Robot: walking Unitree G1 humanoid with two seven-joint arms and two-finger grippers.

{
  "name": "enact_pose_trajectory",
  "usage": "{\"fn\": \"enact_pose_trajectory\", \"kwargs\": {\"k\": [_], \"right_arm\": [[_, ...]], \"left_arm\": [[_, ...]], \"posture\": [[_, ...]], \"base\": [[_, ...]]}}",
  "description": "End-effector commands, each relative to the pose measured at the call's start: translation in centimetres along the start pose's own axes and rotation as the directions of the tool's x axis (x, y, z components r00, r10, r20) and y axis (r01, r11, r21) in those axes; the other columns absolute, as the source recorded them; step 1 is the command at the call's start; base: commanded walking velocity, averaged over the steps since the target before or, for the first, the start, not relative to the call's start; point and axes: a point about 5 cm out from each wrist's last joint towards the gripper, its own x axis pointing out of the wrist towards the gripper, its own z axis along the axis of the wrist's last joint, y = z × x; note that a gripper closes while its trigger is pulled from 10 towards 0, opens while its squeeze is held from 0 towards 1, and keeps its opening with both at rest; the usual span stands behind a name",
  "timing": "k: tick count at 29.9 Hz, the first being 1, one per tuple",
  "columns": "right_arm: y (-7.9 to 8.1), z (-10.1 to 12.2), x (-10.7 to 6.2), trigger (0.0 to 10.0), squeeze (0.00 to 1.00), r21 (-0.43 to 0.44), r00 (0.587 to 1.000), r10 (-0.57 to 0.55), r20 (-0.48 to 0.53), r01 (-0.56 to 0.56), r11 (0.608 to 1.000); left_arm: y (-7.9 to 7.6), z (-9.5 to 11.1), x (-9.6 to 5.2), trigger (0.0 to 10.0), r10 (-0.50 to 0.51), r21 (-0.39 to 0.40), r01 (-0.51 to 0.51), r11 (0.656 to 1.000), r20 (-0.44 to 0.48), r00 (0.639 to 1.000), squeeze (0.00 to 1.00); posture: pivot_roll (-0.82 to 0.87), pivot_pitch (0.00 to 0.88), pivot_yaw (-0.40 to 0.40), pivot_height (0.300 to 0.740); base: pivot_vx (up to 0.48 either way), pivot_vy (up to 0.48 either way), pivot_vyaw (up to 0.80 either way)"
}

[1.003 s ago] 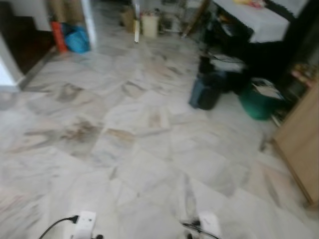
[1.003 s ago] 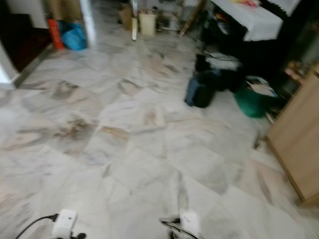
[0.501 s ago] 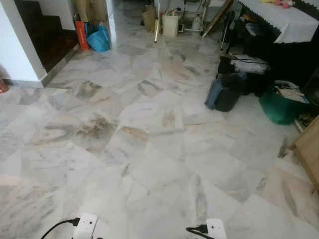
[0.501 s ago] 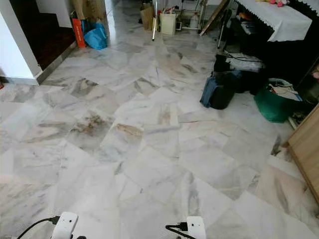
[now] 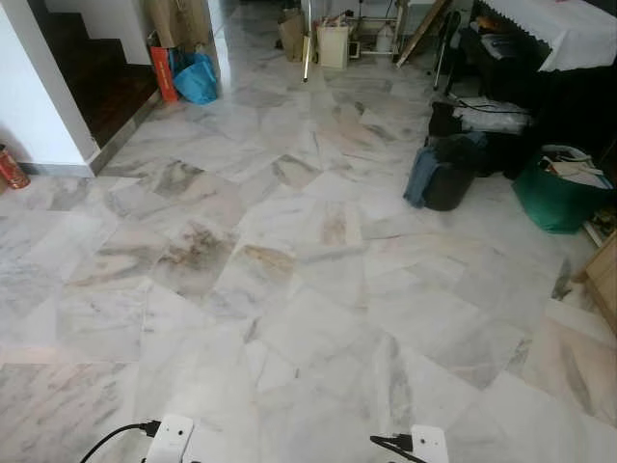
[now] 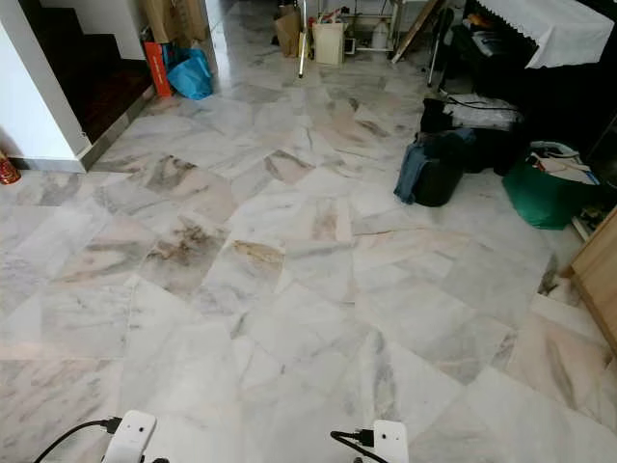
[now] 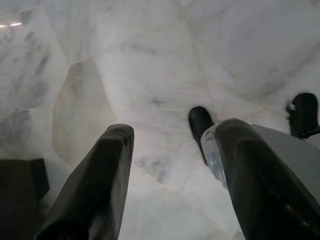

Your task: Move the pillow to the sofa from floor

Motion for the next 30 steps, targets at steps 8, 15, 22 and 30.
{"fn": "enact_pose_trajectory", "kwargs": {"k": [8, 15, 22, 30], "right_arm": [[-2.0, 0.3, -0.1, 10.0, 0.00, 0.015, 0.996, -0.056, 0.068, 0.055, 0.998], [-2.1, 1.6, -0.3, 10.0, 0.00, 0.079, 0.973, -0.069, 0.220, 0.053, 0.995], [-0.7, 3.0, -0.5, 10.0, 0.00, 0.061, 0.950, -0.027, 0.310, 0.009, 0.998], [-5.6, 12.3, -4.0, 10.0, 0.00, 0.008, 0.630, -0.032, 0.776, 0.041, 0.999]], "left_arm": [[-2.2, -0.3, 0.2, 10.0, -0.066, 0.038, 0.066, 0.997, -0.012, 0.998, 0.00], [-2.6, 3.0, 0.6, 10.0, -0.059, 0.071, 0.053, 0.996, 0.088, 0.994, 0.00], [-0.9, 4.6, 0.6, 10.0, 0.004, 0.032, -0.008, 0.999, 0.147, 0.989, 0.00], [-0.6, 5.1, 0.5, 10.0, 0.063, -0.039, -0.056, 0.998, 0.186, 0.981, 0.00]], "posture": [[-0.05, 0.000, 0.032, 0.740], [-0.06, 0.000, 0.052, 0.740], [-0.06, 0.000, 0.022, 0.740], [0.00, 0.000, -0.027, 0.740]], "base": [[0.000, 0.000, 0.00], [0.000, 0.000, 0.00], [0.000, 0.000, 0.00], [0.000, 0.000, 0.00]]}}
